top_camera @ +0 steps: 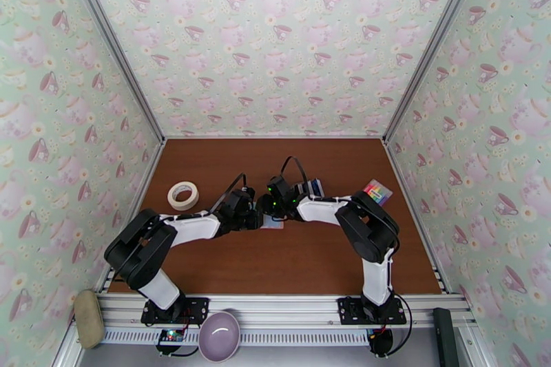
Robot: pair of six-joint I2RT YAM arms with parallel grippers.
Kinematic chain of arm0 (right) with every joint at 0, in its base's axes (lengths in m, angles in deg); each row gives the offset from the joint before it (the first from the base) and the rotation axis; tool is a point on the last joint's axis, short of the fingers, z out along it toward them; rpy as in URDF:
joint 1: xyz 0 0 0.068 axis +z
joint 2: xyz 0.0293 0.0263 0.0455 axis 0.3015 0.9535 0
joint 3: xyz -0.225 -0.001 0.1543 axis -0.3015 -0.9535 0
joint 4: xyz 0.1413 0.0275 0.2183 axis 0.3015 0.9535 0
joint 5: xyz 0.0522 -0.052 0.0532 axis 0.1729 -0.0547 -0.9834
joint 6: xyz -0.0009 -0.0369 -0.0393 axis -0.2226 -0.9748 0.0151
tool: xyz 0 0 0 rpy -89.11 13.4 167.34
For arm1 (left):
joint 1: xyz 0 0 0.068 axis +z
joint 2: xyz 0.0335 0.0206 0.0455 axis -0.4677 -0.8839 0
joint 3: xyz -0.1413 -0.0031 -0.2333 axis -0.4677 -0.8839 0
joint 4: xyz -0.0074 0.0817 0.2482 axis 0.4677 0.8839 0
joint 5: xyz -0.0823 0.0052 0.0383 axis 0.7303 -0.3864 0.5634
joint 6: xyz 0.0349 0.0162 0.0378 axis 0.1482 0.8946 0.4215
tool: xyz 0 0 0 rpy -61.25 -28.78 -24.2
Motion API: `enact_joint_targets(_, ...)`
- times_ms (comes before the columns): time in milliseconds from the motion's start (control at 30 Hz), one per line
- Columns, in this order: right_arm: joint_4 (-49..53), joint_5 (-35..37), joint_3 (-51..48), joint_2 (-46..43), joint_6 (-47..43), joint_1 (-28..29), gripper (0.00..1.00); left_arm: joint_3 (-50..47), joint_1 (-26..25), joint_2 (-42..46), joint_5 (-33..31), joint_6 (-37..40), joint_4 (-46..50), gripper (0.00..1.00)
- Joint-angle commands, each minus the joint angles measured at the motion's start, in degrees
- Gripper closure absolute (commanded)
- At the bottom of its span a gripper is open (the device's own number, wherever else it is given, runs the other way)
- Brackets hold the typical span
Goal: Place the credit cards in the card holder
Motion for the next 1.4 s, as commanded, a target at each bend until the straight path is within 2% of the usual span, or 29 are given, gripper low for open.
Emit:
enact_joint_targets(0,0.3,-3.2,-2.0,-2.9,0.5,0.5,0.62,-1.6,-0.1,-5.0,-2.9,-0.8,6.5,0.72)
enact_joint_targets(233,3.4,-0.3,-4.1,-8.9,-1.5,-0.8,0.6,-1.9,-0.1,-5.0,-2.7,-1.1,6.6,0.76)
enact_joint_targets(767,7.2,3.8,-6.8,-12.1,-4.0,-1.5,0.59,-0.9,-0.1,-4.8,-1.9,-0.6,7.5,0.75)
enact_joint_targets(1367,4.1,0.3,-4.9,-7.1,-2.7,-1.5,0.59,0.2,-0.1,-4.7,-1.4,-0.5,8.1,0.75)
